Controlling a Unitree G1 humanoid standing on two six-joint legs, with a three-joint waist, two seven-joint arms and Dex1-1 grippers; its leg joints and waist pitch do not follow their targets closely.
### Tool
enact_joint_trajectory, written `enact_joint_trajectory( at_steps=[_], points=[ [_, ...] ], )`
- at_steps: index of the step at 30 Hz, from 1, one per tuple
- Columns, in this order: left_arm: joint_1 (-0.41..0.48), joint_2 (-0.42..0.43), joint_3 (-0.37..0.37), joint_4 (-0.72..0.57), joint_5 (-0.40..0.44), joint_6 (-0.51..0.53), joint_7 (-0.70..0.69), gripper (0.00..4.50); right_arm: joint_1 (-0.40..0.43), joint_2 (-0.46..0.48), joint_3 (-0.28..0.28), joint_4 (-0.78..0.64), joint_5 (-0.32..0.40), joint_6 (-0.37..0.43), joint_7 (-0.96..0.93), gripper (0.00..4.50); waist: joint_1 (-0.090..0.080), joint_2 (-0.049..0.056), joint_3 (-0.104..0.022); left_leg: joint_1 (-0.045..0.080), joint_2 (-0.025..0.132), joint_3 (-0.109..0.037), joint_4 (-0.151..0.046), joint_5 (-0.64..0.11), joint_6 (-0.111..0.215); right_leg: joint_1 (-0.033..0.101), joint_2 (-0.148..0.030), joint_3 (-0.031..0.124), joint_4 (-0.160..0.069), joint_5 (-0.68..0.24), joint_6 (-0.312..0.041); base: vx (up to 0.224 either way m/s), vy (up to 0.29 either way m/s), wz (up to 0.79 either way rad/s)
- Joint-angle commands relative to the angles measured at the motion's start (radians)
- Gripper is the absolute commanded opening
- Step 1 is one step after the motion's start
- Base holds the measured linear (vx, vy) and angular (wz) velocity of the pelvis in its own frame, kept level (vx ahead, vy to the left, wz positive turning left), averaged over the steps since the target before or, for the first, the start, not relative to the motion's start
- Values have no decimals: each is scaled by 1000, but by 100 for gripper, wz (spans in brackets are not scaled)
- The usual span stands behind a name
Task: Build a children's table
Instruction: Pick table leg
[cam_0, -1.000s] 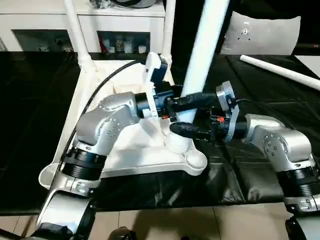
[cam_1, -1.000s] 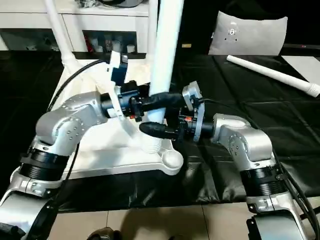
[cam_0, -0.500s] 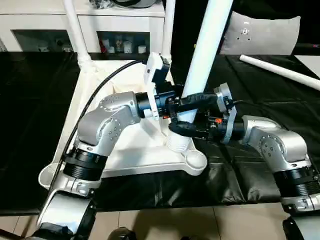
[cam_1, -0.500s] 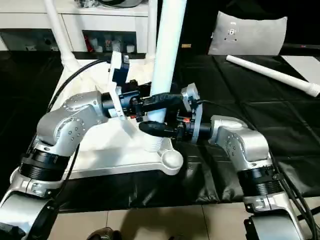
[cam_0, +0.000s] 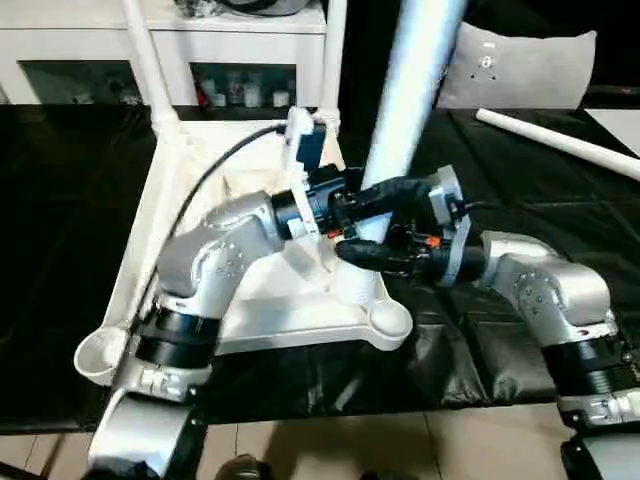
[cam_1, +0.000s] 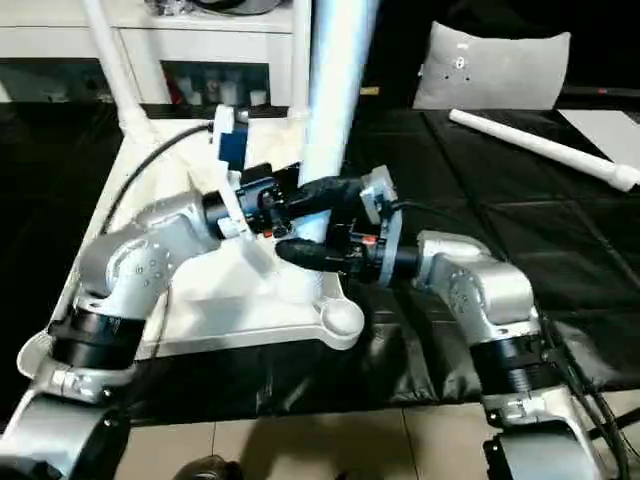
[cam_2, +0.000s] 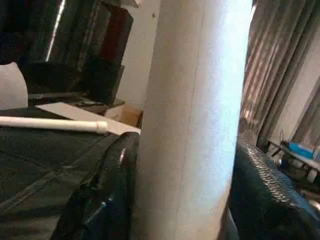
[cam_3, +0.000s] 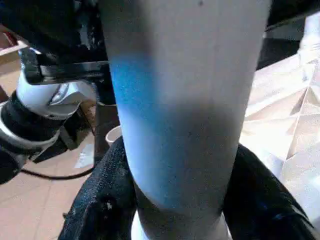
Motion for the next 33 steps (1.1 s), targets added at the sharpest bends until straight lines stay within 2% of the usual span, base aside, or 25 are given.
enact_joint_trajectory(
  at_steps=[1,6,13,14,15,18,22,23,24,25,27,28,29,30,31,33],
  points=[
    [-16,-25,-23,-70,-34,9,-15,298,8,0,17,8,-33,2,-41,193,1,-4,-76,31,40,-21,-66,-193,7,50,-63,23,-69,-211,-220,0,0,0],
    [-12,-64,0,-97,-66,36,27,341,6,43,26,36,-68,-41,-92,191,1,-3,-75,31,41,-21,-66,-202,-1,49,-64,24,-70,-228,-210,0,0,0],
    [-7,-95,9,-134,-94,56,55,343,4,64,30,68,-97,-76,-122,190,-1,-3,-75,30,41,-22,-67,-204,3,49,-62,24,-71,-220,-207,0,0,0],
    [-3,-102,11,-145,-98,61,59,343,2,69,29,74,-104,-83,-129,190,-1,-15,-74,29,41,-20,-67,-203,6,50,-62,23,-72,-223,-205,0,0,0],
    [0,-110,19,-154,-111,67,67,343,1,75,25,80,-107,-90,-138,190,1,-8,-75,29,42,-22,-67,-199,4,50,-65,24,-69,-226,-207,0,0,0],
    [0,-120,44,-160,-141,74,90,343,-1,85,10,90,-99,-98,-151,190,1,-9,-74,29,40,-21,-67,-199,6,49,-63,24,-71,-234,-205,0,0,0],
    [-8,-132,111,-146,-173,72,130,343,7,101,-35,76,-58,-85,-162,190,1,-8,-73,30,40,-21,-67,-204,7,48,-62,24,-74,-241,-204,0,0,0],
    [-17,-139,167,-126,-205,76,166,343,17,105,-59,65,-42,-81,-178,190,2,-8,-74,31,40,-21,-67,-201,6,48,-62,24,-72,-238,-205,0,0,0],
    [-18,-138,190,-117,-214,75,178,343,22,106,-69,60,-40,-84,-188,189,4,-9,-74,31,39,-19,-66,-201,3,47,-61,24,-74,-235,-209,0,0,0],
    [-18,-138,190,-117,-214,75,178,343,22,106,-69,60,-40,-84,-188,189,4,-9,-74,31,39,-19,-66,-201,3,47,-61,24,-74,-235,-209,0,0,0],
    [1,-89,207,-88,-173,57,167,343,48,102,-98,35,-39,-97,-228,189,4,-9,-73,29,37,-20,-68,-199,5,49,-60,24,-74,-246,-187,0,0,0],
    [8,-73,204,-81,-155,50,162,343,55,102,-106,27,-37,-98,-238,188,1,-4,-74,30,37,-20,-68,-195,4,47,-59,24,-76,-247,-175,0,0,0],
    [16,-56,199,-73,-135,43,157,343,63,101,-115,19,-34,-98,-248,188,-1,-5,-74,30,36,-20,-68,-198,3,48,-57,24,-76,-251,-170,0,0,0],
    [33,-12,173,-57,-72,17,145,343,81,95,-127,-2,-36,-98,-264,188,-2,-3,-74,30,37,-23,-71,-197,3,48,-58,24,-79,-257,-156,0,0,0],
    [37,-1,165,-54,-58,12,141,343,85,94,-130,-7,-37,-98,-268,188,-3,-3,-74,29,37,-23,-71,-197,-1,50,-57,23,-76,-257,-152,0,0,0],
    [60,68,107,-40,22,-18,109,343,109,87,-146,-34,-44,-92,-293,188,-3,1,-74,34,39,-23,-73,-206,-8,44,-57,25,-78,-264,-143,0,0,0]
  ],
)
